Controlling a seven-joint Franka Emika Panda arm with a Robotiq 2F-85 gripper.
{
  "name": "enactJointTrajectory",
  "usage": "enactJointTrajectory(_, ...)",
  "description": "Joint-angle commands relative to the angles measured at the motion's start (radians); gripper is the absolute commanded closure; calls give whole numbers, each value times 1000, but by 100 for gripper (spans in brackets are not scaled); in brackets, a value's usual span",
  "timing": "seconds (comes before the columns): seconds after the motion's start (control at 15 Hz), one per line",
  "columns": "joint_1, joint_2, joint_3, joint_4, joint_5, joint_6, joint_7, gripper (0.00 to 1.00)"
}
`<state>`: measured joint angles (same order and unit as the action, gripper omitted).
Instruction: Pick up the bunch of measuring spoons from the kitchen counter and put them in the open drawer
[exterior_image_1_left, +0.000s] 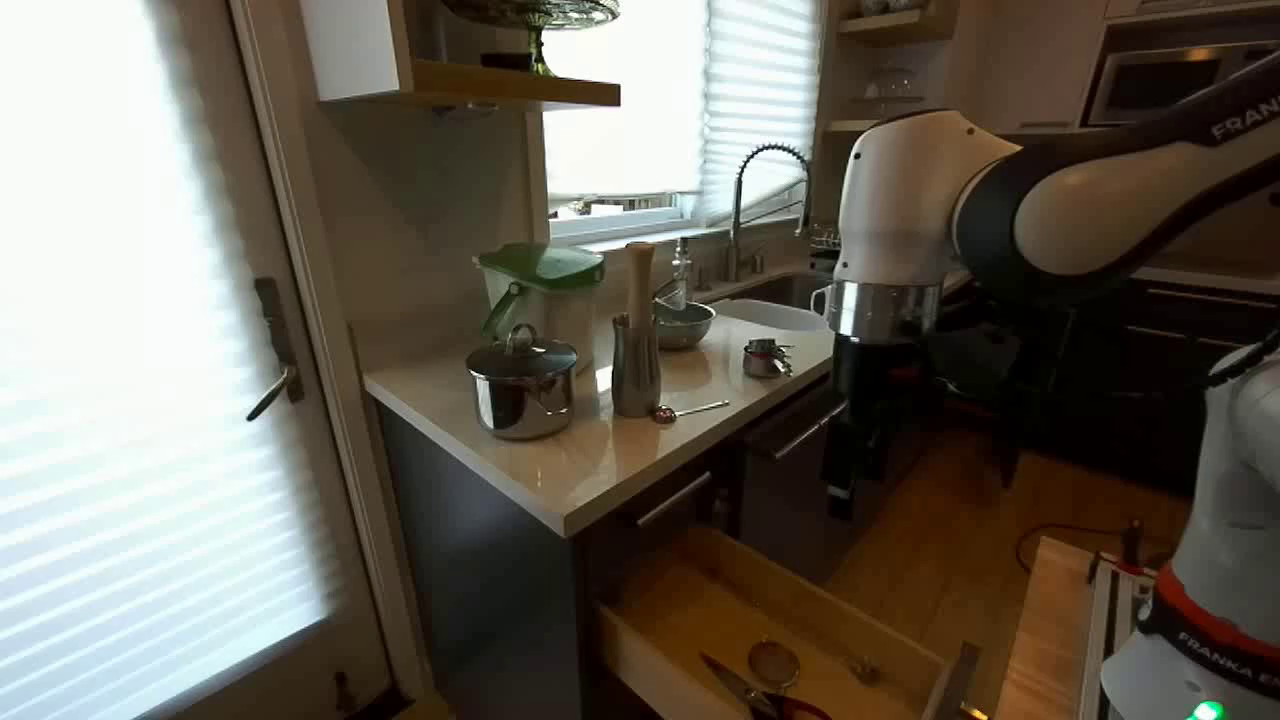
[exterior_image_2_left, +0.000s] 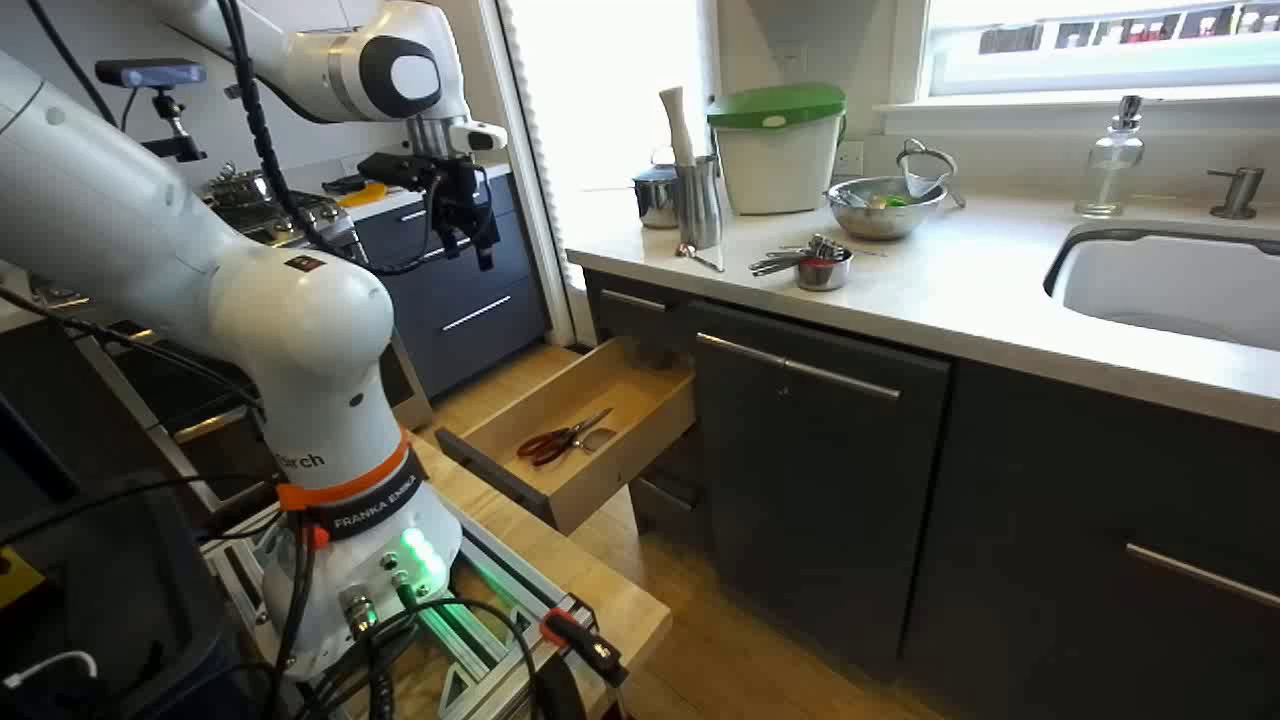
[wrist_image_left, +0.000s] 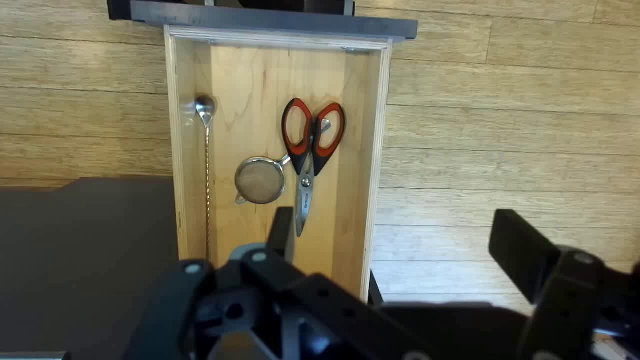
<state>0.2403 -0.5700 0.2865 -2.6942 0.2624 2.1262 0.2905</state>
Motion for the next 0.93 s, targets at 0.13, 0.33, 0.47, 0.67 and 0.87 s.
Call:
enactJointTrajectory(0.13,5,0,-6,1,-4,-1,3,0)
enactJointTrajectory(0.33,5,0,-6,1,-4,-1,3,0)
enactJointTrajectory(0.47,5,0,-6,1,-4,-1,3,0)
enactJointTrajectory(0.67,-63,13,-27,0,6,72,107,0)
enactJointTrajectory(0.87,-145,-44,-92,-27,-20,134,116,0)
